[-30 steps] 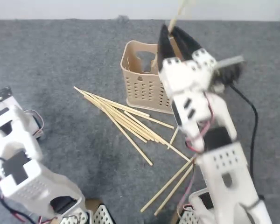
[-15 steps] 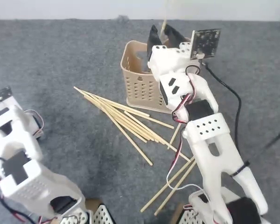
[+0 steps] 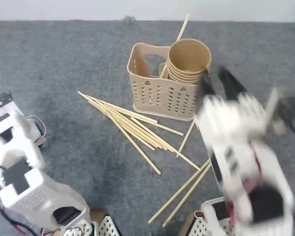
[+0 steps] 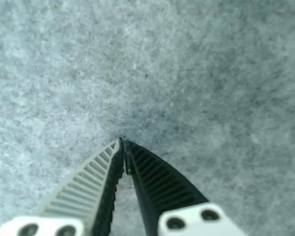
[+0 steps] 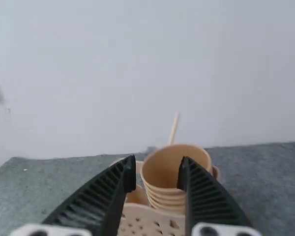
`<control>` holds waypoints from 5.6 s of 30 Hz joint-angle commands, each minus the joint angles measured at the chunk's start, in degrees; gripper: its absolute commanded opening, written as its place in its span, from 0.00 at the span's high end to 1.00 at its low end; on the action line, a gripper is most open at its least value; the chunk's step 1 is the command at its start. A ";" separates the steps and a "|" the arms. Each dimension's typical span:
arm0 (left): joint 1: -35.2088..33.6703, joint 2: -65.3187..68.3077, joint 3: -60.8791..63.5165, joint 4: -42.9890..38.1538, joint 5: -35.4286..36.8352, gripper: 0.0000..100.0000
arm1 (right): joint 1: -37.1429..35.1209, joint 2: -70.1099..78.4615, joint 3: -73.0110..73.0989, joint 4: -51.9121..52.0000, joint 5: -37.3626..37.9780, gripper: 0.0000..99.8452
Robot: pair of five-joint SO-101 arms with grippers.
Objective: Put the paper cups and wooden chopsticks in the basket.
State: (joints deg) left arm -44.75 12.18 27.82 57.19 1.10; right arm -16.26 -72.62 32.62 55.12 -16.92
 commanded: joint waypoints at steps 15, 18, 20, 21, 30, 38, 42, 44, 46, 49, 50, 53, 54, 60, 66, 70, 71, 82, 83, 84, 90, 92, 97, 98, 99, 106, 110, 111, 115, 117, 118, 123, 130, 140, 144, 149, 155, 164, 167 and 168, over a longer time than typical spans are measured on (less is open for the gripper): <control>0.88 -2.11 -0.22 -0.97 -0.35 0.99 | 13.23 -22.55 52.13 0.75 5.45 0.86; 1.23 -2.20 -0.31 -0.97 0.00 0.99 | 12.26 -22.55 59.34 -4.79 3.60 0.86; 1.93 -2.55 -0.75 -0.70 0.00 0.99 | 12.79 -22.55 61.45 -6.37 4.66 0.87; 2.46 -2.46 -1.63 0.00 0.09 0.99 | 13.05 -22.55 61.71 -6.46 4.92 0.89; 16.18 -1.93 -18.77 17.58 14.59 0.85 | 13.58 -22.55 62.07 -6.73 8.18 0.97; 28.22 -1.85 -28.79 20.40 27.16 0.80 | 13.67 -22.55 64.26 -10.33 8.26 0.97; 29.98 1.23 -29.41 18.64 32.44 0.80 | 13.67 -22.55 64.26 -10.33 8.26 0.97; 29.80 4.84 -29.49 16.00 33.67 0.80 | 13.49 -22.55 64.26 -10.33 8.26 0.97; 29.71 8.79 -30.90 14.59 33.76 0.80 | 13.32 -22.55 64.26 -10.42 8.26 0.97; 29.71 13.63 -34.77 14.59 33.76 0.80 | 13.23 -22.55 64.26 -10.68 8.35 0.97; 29.71 14.77 -36.44 14.68 33.85 0.80 | 13.23 -22.55 64.26 -10.68 8.35 0.97; 29.71 17.67 -39.52 14.42 33.85 0.80 | 13.23 -22.55 64.26 -10.68 8.35 0.97; 29.71 18.46 -40.13 14.33 33.85 0.80 | 13.23 -22.55 64.26 -10.68 8.35 0.97; 29.98 22.86 -41.80 14.33 33.85 0.81 | 13.23 -22.55 64.26 -10.68 8.35 0.97; 29.71 25.76 -44.00 14.77 39.38 0.82 | 13.23 -22.55 64.26 -10.42 8.35 0.97; 29.63 25.85 -44.18 14.33 39.82 0.96 | 13.23 -22.55 64.26 -10.33 8.35 0.97; 29.63 25.85 -44.35 14.15 39.30 0.99 | 13.23 -22.55 64.26 -10.33 8.35 0.97; 27.69 18.90 -40.84 13.89 26.20 0.99 | 13.23 -22.55 64.26 -10.42 8.35 0.97; 27.69 17.76 -40.22 13.89 26.02 0.99 | 13.23 -22.55 64.26 -10.51 8.35 0.97; 27.60 16.62 -39.60 13.89 26.02 0.99 | 13.23 -22.55 64.26 -10.59 8.35 0.97; 25.85 6.68 -36.09 13.80 26.02 0.99 | 13.23 -22.55 64.26 -10.68 8.35 0.97; 24.97 2.29 -34.77 13.80 26.02 0.99 | 13.32 -22.55 64.26 -10.68 8.35 0.97; 24.62 -9.23 -30.37 12.75 25.93 0.99 | 13.49 -22.55 64.26 -10.77 8.35 0.97; 24.70 -11.87 -28.53 11.34 25.67 0.99 | 13.49 -22.55 64.26 -10.77 8.35 0.97; 24.70 -14.51 -26.42 9.32 24.70 0.99 | 13.58 -22.55 64.26 -10.77 8.35 0.97; 28.57 -35.96 -4.97 -13.98 16.26 0.99 | 13.58 -22.55 64.26 -10.77 8.35 0.97; 31.56 -51.60 11.03 -34.11 16.35 0.99 | 13.58 -22.55 64.26 -10.77 8.35 0.97; 32.18 -55.91 15.16 -40.00 16.26 0.99 | 13.58 -22.55 64.26 -10.77 8.35 0.97; 36.13 -70.42 29.23 -63.21 16.53 0.99 | 13.58 -22.55 64.26 -10.77 8.35 0.97; 38.77 -74.81 31.96 -71.21 16.62 0.99 | 13.58 -22.55 64.26 -10.77 8.35 0.97; 39.82 -76.13 31.69 -71.91 16.62 0.99 | 13.58 -22.55 64.26 -10.77 8.35 0.97; 43.69 -74.73 20.53 -63.03 16.62 0.99 | 13.58 -22.55 64.26 -10.77 8.35 0.97; 49.67 -60.13 5.49 -58.11 16.62 0.99 | 13.58 -22.55 64.26 -10.77 8.35 0.97; 51.69 -41.23 1.98 -58.46 16.62 0.99 | 13.67 -22.55 64.26 -12.00 8.35 0.97; 51.69 -36.84 1.98 -58.46 16.62 0.98 | 13.67 -22.55 64.26 -12.09 8.35 0.97; 51.78 -36.13 2.51 -57.93 16.70 0.83 | 13.67 -22.46 64.26 -13.05 8.44 0.97; 50.20 -40.53 3.03 -52.57 16.35 0.85 | 13.67 -22.46 64.26 -13.05 8.44 0.97; 44.40 -63.30 2.95 -23.74 16.44 0.87 | 13.67 -22.29 64.26 -13.05 10.02 0.97; 37.54 -68.31 3.56 -14.42 16.53 0.87 | 13.67 -22.37 64.26 -12.62 10.37 0.97; 34.73 -68.66 4.09 -11.60 16.62 0.87 | 13.67 -22.20 64.26 -12.53 10.37 0.97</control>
State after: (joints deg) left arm -1.49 -50.33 32.31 34.59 17.63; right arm -3.16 -94.59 95.82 43.25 -7.87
